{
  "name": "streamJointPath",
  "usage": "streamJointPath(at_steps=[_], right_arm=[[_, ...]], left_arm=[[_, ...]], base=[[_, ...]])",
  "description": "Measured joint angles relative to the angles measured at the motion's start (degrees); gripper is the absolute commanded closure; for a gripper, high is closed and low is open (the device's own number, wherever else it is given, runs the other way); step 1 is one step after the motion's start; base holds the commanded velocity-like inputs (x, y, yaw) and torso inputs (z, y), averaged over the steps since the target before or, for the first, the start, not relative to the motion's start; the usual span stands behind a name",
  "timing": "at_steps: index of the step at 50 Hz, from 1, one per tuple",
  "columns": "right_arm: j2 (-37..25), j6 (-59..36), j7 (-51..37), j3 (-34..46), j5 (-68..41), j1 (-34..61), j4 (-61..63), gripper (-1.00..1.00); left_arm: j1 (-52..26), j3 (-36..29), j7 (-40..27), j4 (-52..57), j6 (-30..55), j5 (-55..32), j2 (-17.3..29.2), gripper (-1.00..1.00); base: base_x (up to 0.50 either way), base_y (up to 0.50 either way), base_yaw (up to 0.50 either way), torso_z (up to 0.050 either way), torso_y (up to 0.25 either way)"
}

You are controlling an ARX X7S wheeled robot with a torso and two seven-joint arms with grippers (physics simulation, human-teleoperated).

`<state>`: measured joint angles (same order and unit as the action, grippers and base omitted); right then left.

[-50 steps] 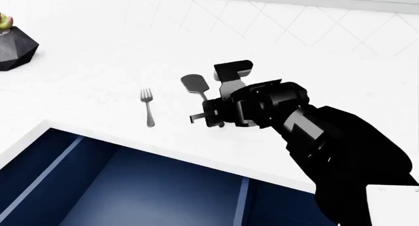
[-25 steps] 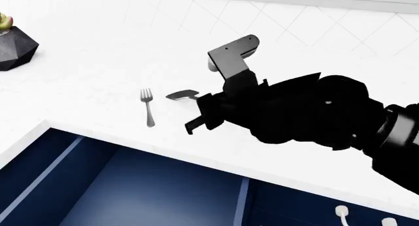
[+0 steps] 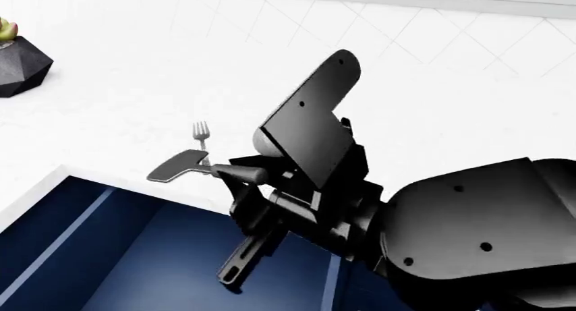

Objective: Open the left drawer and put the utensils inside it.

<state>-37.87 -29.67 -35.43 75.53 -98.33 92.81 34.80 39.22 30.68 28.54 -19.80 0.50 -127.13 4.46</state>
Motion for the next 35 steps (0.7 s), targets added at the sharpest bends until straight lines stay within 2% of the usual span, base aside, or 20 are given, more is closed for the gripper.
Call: streamJointPath(at_steps=[13, 25, 35], right_arm=[[4.9, 2.3, 13.3, 6.4, 14.6, -11.0, -4.1, 1.00], [14.3, 7.0, 26.6, 12.0, 26.6, -20.5, -21.9, 1.00], [20.8, 9.1, 32.7, 15.4, 32.4, -25.5, -32.8, 1.00]], left_arm=[[-0.5, -0.5, 0.4, -1.1, 0.2, -0.2, 0.4, -1.00], [-1.0, -1.1, 0.4, -1.3, 0.1, 0.0, 0.6, -1.00], [-1.2, -1.6, 0.3, -0.7, -0.2, 0.3, 0.6, -1.00]], base=[[0.00, 0.00, 0.00, 0.000, 0.000], [0.00, 0.00, 0.00, 0.000, 0.000], [0.00, 0.00, 0.00, 0.000, 0.000]])
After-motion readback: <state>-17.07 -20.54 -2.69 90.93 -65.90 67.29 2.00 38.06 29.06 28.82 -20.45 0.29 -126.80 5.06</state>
